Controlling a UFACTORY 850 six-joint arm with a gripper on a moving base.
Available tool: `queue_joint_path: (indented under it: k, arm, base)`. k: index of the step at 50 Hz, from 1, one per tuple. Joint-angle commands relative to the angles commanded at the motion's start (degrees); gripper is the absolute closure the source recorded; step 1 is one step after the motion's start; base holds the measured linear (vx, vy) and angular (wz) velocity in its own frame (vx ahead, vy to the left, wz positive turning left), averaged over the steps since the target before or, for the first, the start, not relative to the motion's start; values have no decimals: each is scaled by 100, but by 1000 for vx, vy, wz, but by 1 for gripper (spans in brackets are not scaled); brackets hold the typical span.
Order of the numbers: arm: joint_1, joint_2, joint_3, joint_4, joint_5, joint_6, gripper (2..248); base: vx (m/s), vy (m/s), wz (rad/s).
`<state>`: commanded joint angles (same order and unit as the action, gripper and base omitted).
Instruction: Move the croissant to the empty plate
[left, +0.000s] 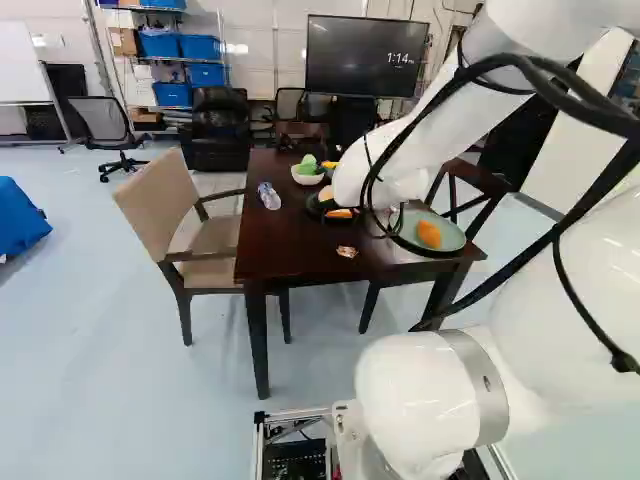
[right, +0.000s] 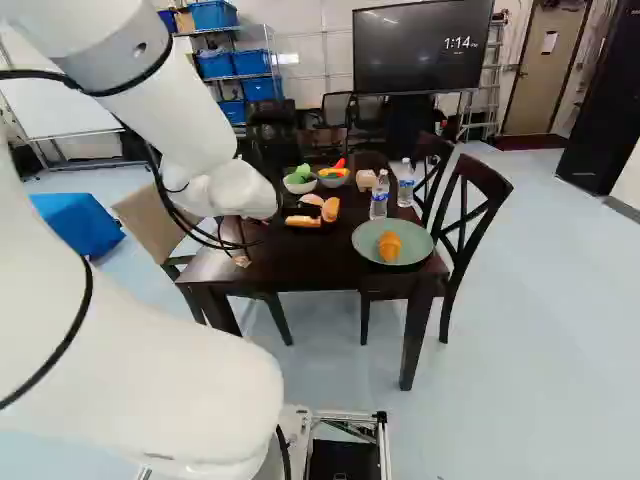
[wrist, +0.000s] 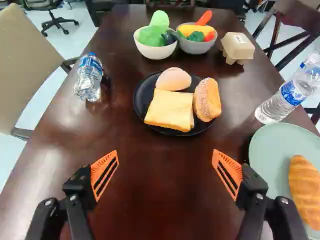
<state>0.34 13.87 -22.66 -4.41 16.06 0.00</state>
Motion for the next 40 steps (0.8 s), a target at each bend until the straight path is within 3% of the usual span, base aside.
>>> queue_joint_path:
  k: [40]
  arm:
    - [-22, 134, 1109, 277, 2132, 0, 3]
  base:
    - [0, 0, 0]
